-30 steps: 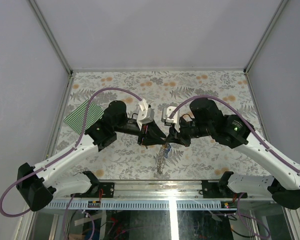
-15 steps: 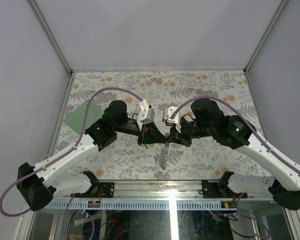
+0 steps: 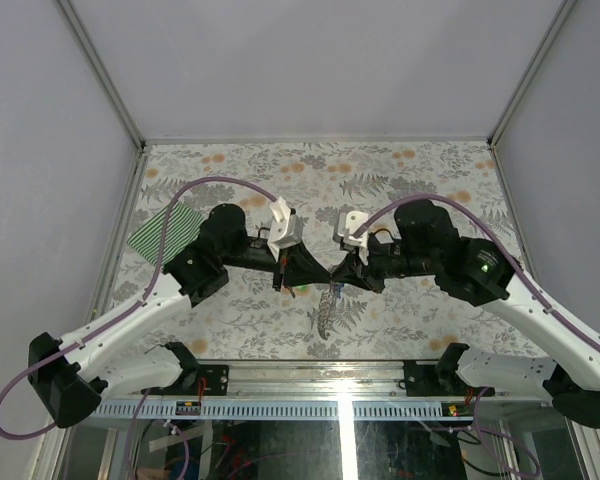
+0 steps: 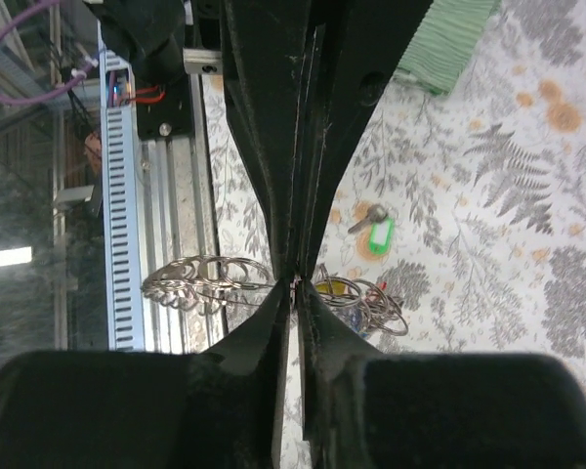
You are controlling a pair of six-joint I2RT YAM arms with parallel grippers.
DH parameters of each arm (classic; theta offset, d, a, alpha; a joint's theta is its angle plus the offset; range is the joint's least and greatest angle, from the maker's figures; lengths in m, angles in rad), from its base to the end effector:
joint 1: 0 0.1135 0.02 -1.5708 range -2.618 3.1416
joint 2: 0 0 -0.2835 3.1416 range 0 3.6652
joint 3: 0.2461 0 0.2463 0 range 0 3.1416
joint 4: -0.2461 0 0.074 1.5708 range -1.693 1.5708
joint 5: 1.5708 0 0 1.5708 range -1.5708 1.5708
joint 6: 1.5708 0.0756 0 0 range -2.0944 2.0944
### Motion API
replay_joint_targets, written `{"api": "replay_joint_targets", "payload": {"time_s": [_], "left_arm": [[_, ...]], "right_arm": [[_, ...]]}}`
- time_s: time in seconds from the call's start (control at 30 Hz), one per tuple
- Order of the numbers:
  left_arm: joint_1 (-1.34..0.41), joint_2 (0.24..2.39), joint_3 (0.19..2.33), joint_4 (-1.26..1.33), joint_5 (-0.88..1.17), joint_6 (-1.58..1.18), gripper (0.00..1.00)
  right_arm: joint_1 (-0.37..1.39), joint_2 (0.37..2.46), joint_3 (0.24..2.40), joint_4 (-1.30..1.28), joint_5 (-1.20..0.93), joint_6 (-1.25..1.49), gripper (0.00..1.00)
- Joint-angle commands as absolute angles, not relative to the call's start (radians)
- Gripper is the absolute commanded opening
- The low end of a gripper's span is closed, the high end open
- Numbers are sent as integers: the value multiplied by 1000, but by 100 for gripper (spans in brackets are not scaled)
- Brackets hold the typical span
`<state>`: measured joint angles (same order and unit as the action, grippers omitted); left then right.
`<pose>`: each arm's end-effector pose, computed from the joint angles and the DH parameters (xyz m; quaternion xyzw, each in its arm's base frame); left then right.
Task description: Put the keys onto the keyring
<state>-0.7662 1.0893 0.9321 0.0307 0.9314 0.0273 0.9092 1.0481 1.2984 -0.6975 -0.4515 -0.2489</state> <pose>0.1397 -0.2186 0.3716 0.5329 0.5037 -0.5275 0.4291 0.1110 0.1963 0.4150 -0.5512 0.6251 0.3475 0.4297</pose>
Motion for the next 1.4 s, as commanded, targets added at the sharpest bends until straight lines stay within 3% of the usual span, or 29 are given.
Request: {"api": "replay_joint_targets", "payload": {"time_s": [0.0,0.33,0.77,0.97,1.37], "left_arm": [[-766,1025,898,186,842,-40,0],[-766,909,779,475,711,-212,0],[-766,853,749,688,692,-343,0],[-767,844,741,747,684,-381,0],[-765,834,739,777,691,-404,0]], "right_arm": [[911,966,1276,-530,-461,-206,16],[910,769,1047,-178,-386,-124,32],[910,703,890,223,-509,73,43],[910,743,852,384,-534,156,43],[910,761,829,455,-510,185,36]]}}
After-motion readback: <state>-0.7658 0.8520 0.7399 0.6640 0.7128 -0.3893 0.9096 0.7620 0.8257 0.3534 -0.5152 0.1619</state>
